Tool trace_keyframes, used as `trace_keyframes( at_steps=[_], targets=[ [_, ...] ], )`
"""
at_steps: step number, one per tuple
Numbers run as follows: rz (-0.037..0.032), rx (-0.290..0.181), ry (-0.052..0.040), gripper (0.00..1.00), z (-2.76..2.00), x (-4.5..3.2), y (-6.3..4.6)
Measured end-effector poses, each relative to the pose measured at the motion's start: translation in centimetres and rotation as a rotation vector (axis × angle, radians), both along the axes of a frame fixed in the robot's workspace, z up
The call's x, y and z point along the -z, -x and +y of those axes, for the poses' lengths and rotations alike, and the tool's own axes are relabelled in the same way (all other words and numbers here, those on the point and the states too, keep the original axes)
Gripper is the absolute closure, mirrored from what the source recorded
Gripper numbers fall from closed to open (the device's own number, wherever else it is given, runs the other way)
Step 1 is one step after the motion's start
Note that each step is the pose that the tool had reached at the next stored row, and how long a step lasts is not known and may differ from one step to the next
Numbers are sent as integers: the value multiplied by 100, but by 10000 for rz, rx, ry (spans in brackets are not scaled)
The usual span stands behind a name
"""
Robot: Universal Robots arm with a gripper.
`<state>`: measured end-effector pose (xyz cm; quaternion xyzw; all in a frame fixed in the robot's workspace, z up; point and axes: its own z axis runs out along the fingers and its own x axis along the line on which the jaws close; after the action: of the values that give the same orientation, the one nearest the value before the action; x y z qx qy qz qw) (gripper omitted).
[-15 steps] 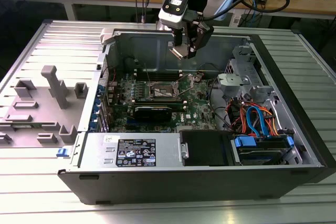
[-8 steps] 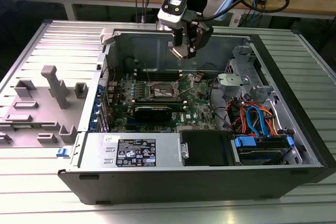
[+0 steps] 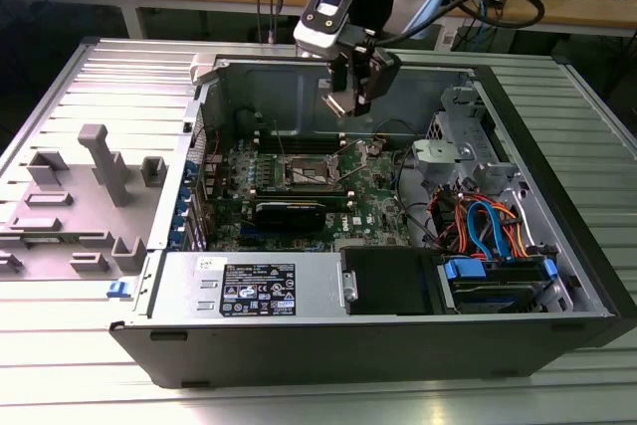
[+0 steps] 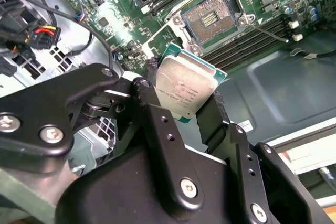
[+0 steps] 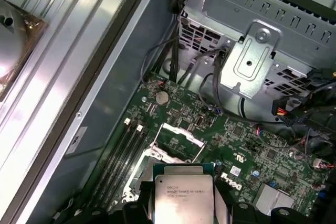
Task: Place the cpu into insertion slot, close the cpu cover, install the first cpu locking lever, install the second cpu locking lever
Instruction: 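Place the cpu into insertion slot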
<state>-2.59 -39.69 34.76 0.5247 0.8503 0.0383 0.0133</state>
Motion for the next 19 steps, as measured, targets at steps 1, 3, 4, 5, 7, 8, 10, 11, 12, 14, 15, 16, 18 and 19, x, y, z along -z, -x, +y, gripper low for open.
trace_keyframes(
  at_steps=[1, 3, 4, 5, 7, 8, 10, 11, 12, 14, 15, 16, 18, 19],
  targets=[
    [8, 203, 1, 46, 0, 15, 0],
    [36, 473, 1, 46, 0, 35, 1],
    [42, 535, 1, 46, 0, 42, 1],
    [50, 607, 0, 46, 0, 54, 1],
    [58, 677, 0, 46, 0, 67, 6],
    [66, 708, 1, 46, -1, 76, 12],
    [86, 725, 3, 46, -2, 88, 40],
    [99, 729, 2, 46, -2, 94, 49],
    [99, 730, 2, 46, -2, 94, 49],
    [99, 729, 2, 46, -2, 95, 50],
    [99, 729, 2, 46, -2, 95, 50],
    [99, 730, 2, 46, -2, 95, 50],
    [99, 729, 2, 46, -2, 95, 50],
    [99, 730, 2, 46, -2, 96, 50]
  ],
)
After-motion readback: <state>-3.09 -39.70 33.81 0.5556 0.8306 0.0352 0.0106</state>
